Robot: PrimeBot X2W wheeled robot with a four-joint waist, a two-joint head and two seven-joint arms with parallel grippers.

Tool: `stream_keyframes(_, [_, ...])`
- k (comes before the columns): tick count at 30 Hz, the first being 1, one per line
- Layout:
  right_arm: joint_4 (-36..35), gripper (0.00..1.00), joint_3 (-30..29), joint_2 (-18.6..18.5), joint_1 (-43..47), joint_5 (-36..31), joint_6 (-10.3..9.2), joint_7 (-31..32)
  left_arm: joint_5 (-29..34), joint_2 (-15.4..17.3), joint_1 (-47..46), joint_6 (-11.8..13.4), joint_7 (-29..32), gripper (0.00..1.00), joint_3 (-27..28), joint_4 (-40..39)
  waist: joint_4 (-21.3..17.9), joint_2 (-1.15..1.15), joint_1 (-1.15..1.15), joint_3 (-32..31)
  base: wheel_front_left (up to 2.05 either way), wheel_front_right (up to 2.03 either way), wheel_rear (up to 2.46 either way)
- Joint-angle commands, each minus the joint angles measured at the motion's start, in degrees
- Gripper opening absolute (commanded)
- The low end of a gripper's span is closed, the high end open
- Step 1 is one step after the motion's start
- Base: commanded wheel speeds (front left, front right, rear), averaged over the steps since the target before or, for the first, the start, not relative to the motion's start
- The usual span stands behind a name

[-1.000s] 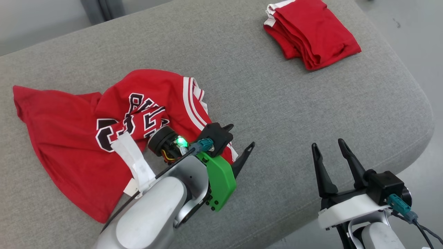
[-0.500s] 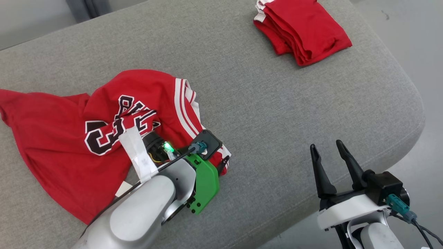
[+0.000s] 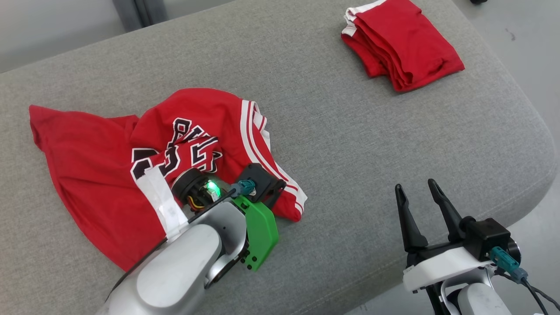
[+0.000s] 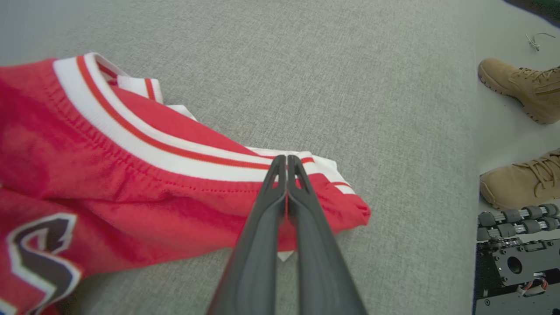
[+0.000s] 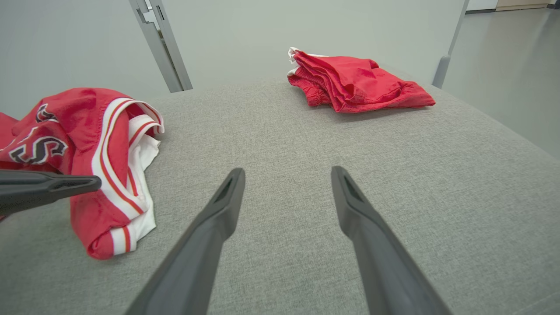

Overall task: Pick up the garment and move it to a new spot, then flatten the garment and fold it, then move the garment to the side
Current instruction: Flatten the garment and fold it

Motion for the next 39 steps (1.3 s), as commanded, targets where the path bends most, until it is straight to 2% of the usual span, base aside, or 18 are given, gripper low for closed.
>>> stream_keyframes(1, [0.1,1.0,0.1,-0.1,-0.3,-0.3,-0.09,-0.2,0.3,-0.2,0.0,0.3,-0.4,0.0,0.1,-0.4,0.5,0.0,0.0,-0.4,0.0,0.0,0.0])
stream_keyframes(6, [0.2,1.0,0.5,-0.1,-0.4,-0.5,-0.09,-0.2,0.0,-0.7,-0.8,1.3,-1.0,0.0,0.8,-1.0,0.5,0.0,0.0,-0.7,0.0,0.0,0.0])
stream_keyframes(7, [0.2,1.0,0.5,-0.1,-0.4,-0.4,-0.09,-0.2,-0.1,-0.8,-1.1,1.6,-1.3,0.35,0.9,-1.4,0.4,0.0,0.0,-0.8,0.0,0.0,0.0])
stream_keyframes(8, [0.2,1.0,0.4,-0.1,-0.4,-0.4,-0.09,-0.2,0.2,-0.7,-1.4,1.6,-1.2,1.0,0.9,-1.6,0.3,0.0,0.0,-0.8,0.0,0.0,0.0])
stream_keyframes(16, [-0.2,1.0,1.1,0.0,-1.1,0.2,-0.09,-0.2,3.0,2.8,-7.5,-0.1,4.0,1.0,-2.7,-1.3,-1.5,0.0,0.0,0.8,0.0,0.0,0.0])
stream_keyframes(23, [0.0,1.0,1.5,-0.1,-0.8,1.3,-0.09,-0.2,-0.1,5.3,-11.1,-1.0,9.0,1.0,-8.6,0.2,-3.1,0.0,0.0,2.4,0.0,0.0,0.0])
stream_keyframes(29, [0.1,1.0,1.4,-0.1,-0.7,1.9,-0.09,-0.2,-3.4,6.9,-11.9,-1.0,10.7,1.0,-12.9,1.0,-3.3,0.0,0.0,2.6,0.0,0.0,0.0])
stream_keyframes(30, [0.0,1.0,1.3,-0.1,-0.7,1.9,-0.09,-0.2,-3.8,7.3,-12.1,-1.0,10.9,0.46,-13.8,0.9,-3.3,0.0,0.0,2.6,0.0,0.0,0.0])
stream_keyframes(31, [0.0,1.0,1.3,-0.1,-0.7,1.9,-0.09,-0.2,-4.1,7.6,-12.3,-1.0,10.8,0.13,-14.4,0.8,-3.2,0.0,0.0,2.6,0.0,0.0,0.0])
stream_keyframes(32, [0.0,1.0,1.2,-0.1,-0.7,1.9,-0.09,-0.2,-4.5,7.9,-12.4,-1.0,10.6,0.0,-15.0,0.7,-3.0,0.0,0.0,2.5,0.0,0.0,0.0])
stream_keyframes(39, [0.3,1.0,0.5,-0.1,-0.3,1.3,-0.09,-0.2,-6.7,8.2,-12.1,-1.0,7.9,0.0,-16.5,-0.5,-1.7,0.0,0.0,1.7,0.0,0.0,0.0])
